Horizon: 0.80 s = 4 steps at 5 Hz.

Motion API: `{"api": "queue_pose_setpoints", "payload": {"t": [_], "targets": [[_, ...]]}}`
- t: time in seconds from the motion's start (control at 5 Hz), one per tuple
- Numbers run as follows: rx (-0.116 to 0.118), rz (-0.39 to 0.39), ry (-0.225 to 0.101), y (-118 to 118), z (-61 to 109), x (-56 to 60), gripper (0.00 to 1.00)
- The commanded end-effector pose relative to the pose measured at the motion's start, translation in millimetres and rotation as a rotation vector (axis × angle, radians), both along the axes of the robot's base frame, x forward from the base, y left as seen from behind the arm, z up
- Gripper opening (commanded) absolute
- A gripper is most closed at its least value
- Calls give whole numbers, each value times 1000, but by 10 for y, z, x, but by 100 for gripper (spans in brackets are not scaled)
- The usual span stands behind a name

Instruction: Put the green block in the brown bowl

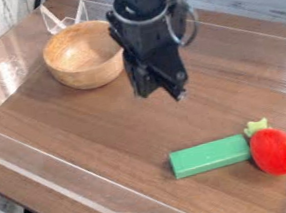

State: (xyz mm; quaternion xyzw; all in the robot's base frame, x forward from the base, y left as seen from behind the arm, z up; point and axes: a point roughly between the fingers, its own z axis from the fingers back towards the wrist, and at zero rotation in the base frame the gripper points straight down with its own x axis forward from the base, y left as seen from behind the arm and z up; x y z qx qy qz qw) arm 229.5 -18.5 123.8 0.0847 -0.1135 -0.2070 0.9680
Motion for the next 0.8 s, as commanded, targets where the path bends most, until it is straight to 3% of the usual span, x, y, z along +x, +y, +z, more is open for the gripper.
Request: {"api": "queue_pose_setpoints", "payload": {"t": [0.0,0.2,0.6], "targets": [[-11,-9,-29,-72,28,-25,0],[-17,-30,-18,-162,-65,-64,0],[-15,-32,-12,-63,-165,-106,0]]}}
